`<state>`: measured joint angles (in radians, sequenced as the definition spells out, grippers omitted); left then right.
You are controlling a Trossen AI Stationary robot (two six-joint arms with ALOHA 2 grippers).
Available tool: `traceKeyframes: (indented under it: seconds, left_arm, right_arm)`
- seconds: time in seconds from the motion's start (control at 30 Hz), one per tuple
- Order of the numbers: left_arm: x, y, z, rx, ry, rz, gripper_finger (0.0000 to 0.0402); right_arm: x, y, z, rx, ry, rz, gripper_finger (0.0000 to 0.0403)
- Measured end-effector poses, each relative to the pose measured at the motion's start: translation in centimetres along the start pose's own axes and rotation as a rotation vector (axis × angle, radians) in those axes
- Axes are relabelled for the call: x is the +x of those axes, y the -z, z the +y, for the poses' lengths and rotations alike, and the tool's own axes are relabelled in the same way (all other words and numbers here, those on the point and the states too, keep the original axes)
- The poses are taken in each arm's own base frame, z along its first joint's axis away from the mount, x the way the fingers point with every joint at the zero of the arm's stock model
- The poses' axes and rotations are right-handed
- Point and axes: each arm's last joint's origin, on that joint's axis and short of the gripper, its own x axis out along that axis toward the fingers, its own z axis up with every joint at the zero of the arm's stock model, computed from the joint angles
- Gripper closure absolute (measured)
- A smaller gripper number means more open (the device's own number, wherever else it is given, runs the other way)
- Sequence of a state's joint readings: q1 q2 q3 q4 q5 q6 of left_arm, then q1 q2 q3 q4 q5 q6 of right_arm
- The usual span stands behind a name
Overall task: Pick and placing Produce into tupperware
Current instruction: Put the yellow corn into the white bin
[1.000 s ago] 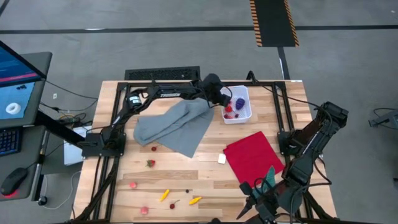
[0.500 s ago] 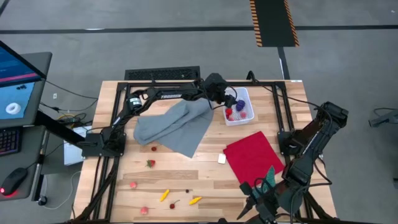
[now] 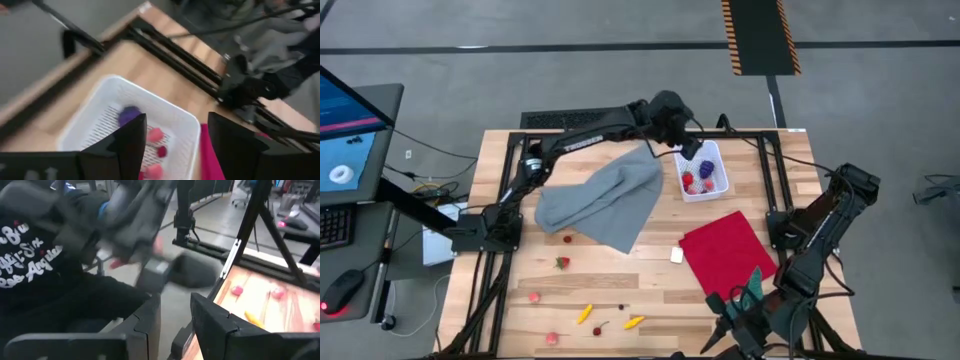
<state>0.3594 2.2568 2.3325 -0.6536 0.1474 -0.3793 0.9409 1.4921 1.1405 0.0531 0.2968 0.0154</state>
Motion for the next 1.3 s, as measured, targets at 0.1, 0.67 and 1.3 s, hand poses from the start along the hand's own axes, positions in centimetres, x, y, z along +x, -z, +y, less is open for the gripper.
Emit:
traceKeyframes:
  seconds: [0.1,0.67,1.3]
  left_arm:
    - [-3.1,-0.7,-0.8,0.055,-0.107,-0.049,0.0214]
    - [-22.7,0.0,-8.4,0.297,-0.179,-0.066,0.0233]
    - [-38.1,8.7,-17.5,0.446,0.017,-0.181,0.0233]
  right_arm:
    - [-0.1,-0.1,0.5,-0.024,-0.004,-0.01,0.0274]
    - [0.0,-0.1,-0.4,0.002,0.129,-0.015,0.0274]
    - [1.1,0.9,-9.2,0.146,0.411,0.063,0.0275]
